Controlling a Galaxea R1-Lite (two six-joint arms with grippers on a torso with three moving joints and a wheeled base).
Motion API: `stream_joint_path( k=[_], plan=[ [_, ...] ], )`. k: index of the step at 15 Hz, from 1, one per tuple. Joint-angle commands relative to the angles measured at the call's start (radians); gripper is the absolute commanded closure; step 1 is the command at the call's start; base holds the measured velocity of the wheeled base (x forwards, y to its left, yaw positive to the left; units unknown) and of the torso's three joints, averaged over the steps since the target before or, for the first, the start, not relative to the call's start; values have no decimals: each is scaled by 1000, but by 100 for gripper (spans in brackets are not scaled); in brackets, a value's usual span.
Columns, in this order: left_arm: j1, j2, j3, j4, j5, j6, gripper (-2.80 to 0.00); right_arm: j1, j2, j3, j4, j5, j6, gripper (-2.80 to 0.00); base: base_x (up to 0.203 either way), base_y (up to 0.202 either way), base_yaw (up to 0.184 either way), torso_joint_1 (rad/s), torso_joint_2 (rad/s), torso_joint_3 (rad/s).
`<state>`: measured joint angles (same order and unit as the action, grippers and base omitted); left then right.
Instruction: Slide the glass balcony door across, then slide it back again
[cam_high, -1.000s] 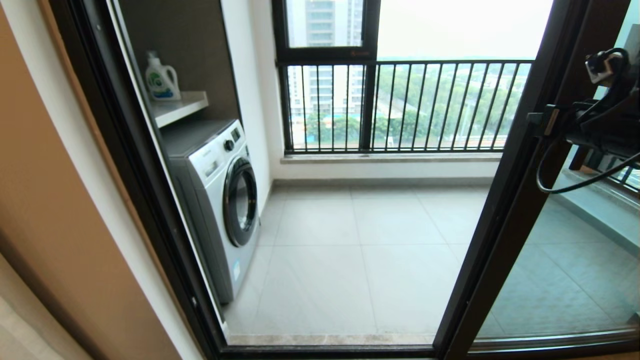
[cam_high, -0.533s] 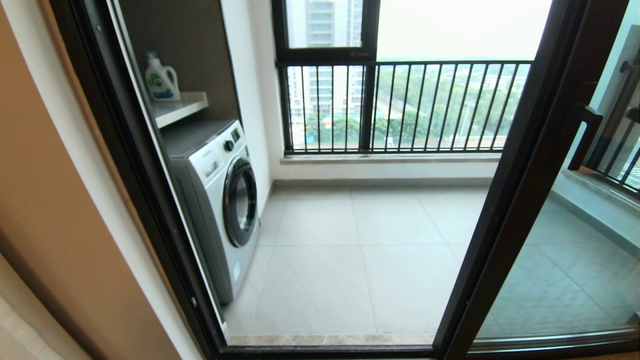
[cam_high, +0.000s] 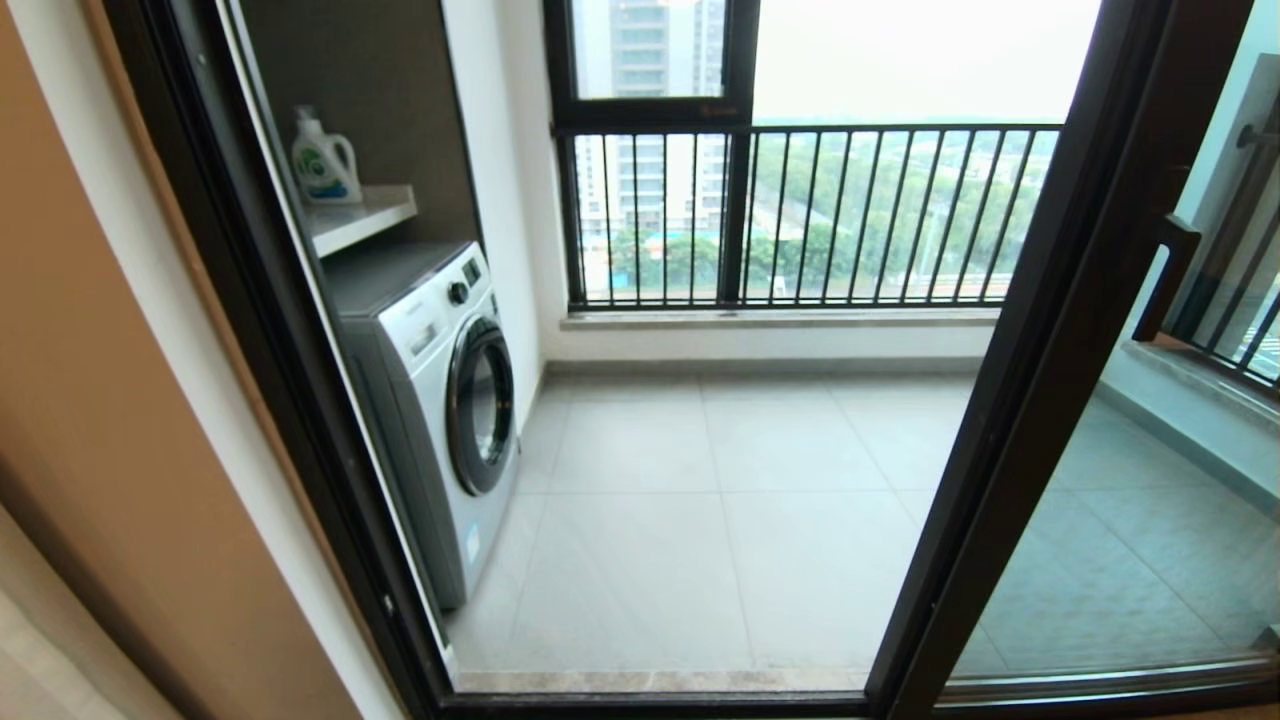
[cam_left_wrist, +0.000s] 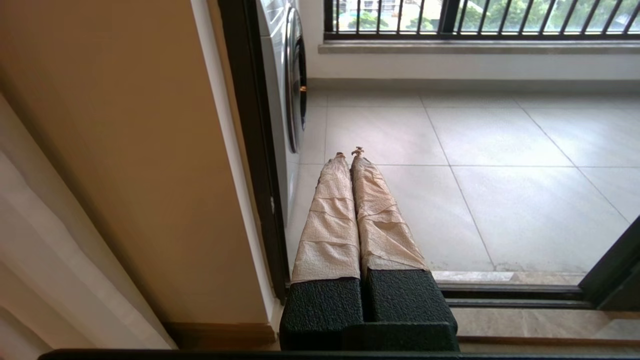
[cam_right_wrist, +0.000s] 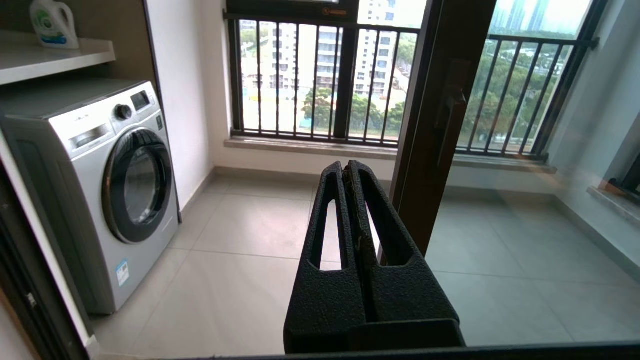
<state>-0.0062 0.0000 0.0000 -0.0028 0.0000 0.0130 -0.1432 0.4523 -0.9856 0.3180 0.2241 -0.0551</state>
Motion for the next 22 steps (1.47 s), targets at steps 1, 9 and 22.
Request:
stream_joint_path(
  k=[1, 9, 22],
  plan=[
    [0, 2, 0, 0, 0, 1, 0, 27, -129, -78, 154, 0, -2, 0, 0, 0, 0, 0, 0, 0],
    [0, 2, 0, 0, 0, 1, 0, 181, -253, -194, 389, -175, -6, 0, 0, 0, 0, 0, 0, 0],
    [0, 2, 0, 0, 1, -1, 0, 142, -453, 456, 350, -62, 3, 0, 0, 0, 0, 0, 0, 0]
  ],
)
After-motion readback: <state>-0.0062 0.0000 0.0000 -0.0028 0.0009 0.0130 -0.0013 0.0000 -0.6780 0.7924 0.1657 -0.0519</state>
